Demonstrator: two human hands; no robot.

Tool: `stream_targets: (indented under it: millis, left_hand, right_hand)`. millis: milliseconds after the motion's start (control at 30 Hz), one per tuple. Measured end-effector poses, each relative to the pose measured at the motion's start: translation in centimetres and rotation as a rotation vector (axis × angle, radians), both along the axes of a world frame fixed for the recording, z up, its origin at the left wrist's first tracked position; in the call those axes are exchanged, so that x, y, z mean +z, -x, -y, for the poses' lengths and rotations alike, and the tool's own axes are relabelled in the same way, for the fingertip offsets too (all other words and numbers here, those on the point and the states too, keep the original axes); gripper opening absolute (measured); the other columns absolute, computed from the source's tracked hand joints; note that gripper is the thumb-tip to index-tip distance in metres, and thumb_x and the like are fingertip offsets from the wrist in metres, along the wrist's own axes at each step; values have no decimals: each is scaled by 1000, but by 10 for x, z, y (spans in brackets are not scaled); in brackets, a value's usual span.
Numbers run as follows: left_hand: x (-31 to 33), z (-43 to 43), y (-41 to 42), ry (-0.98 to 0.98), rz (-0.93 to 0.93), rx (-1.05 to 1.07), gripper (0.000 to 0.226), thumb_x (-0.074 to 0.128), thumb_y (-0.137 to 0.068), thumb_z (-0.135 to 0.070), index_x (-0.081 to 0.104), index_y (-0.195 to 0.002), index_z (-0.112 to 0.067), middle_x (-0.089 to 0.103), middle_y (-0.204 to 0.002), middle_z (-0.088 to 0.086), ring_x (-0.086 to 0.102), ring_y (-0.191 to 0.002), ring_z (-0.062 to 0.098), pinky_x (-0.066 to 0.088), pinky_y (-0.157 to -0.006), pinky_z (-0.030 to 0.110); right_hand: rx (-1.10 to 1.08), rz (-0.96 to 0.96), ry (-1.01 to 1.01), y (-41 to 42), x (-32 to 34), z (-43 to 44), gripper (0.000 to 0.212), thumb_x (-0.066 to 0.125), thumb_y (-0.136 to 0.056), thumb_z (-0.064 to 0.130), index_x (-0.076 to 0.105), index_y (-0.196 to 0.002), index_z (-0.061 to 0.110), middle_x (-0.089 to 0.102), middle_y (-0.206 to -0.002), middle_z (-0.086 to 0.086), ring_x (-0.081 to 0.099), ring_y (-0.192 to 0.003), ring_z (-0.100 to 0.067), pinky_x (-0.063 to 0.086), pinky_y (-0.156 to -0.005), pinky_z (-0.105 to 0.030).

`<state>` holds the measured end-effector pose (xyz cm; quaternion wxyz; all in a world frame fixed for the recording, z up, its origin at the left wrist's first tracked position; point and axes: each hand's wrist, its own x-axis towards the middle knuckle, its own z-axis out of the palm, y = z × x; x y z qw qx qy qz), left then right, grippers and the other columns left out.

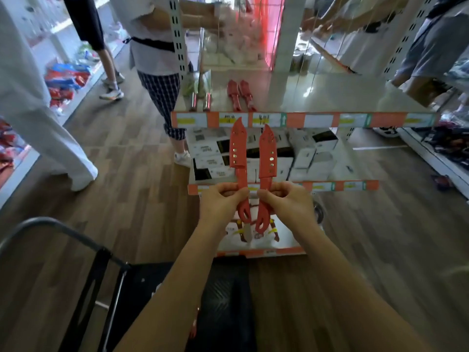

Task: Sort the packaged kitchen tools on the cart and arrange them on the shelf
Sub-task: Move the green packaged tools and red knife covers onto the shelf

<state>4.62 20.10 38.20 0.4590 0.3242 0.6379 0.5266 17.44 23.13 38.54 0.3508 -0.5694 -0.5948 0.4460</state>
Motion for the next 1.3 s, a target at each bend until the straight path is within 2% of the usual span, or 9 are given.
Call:
stream_targets:
  millis: [267,433,633,700,833,967,1133,1233,1300]
  left_hand:
    - [19,-90,22,-61,11,-21,18,69,-80,-12,58,-93,-9,66,-79,6,66,-70,19,57,-71,30]
    - [26,-135,21,-86,-11,-30,17,70,-80,-10,55,-74,-17,62,-70,6,62,-63,19,56,-68,31]
    - [35,-196,14,-122,-75,3,17,72,-79,-14,56,-74,-18,65,-76,12,63,-69,26,56,-75,39]
    - [39,-218,12,-111,-120,35,19,72,-79,-15,55,-72,-21,64,-75,5,64,-71,21,55,-75,34]
    - [48,-263,5,-92,-199,37,24,71,-79,-10,53,-68,-21,58,-66,2,58,-54,6,50,-60,23]
    - [49,-301,0,-74,-322,46,15,73,-77,-15,61,-69,-20,60,-67,-5,59,-65,15,49,-65,28]
    - [40,-319,-3,-112,-417,52,10,73,-77,-18,63,-76,-19,61,-65,-9,62,-65,8,53,-70,26]
    - [33,-322,-3,-55,-441,72,11,72,-78,-21,62,-77,-20,59,-63,-14,58,-58,-5,48,-60,8]
    - [30,-323,-3,-19,-436,88,10,73,-78,-22,63,-80,-19,60,-64,-13,59,-62,-4,45,-55,3]
  right_hand:
    - [-89,-47,3,17,17,-75,15,73,-78,23,64,-84,12,70,-81,-8,70,-75,-20,59,-73,-34]
    - [-96,2,-42,14,26,-116,15,73,-78,26,64,-75,15,70,-75,-7,68,-68,-17,57,-65,-25]
    - [-56,72,-88,6,32,-184,20,73,-76,34,66,-77,15,72,-75,-7,70,-73,-20,58,-76,-38]
    - [-31,73,-86,3,36,-210,23,73,-76,34,68,-82,13,73,-78,-5,70,-74,-19,58,-77,-39]
    - [20,38,-37,1,40,-262,19,75,-75,29,68,-85,15,73,-83,-7,70,-77,-20,57,-80,-40]
    - [72,92,-33,1,43,-301,23,74,-77,28,69,-91,11,69,-79,-4,68,-72,-18,57,-74,-31]
    - [153,16,-71,-3,37,-324,10,73,-78,24,68,-75,16,71,-69,-5,70,-62,-16,60,-66,-33]
    - [154,23,-44,0,31,-336,14,74,-77,24,65,-66,22,68,-63,-1,66,-56,-12,59,-63,-29]
    - [149,20,-17,3,28,-341,19,74,-77,24,63,-62,25,67,-61,0,66,-55,-13,59,-66,-33]
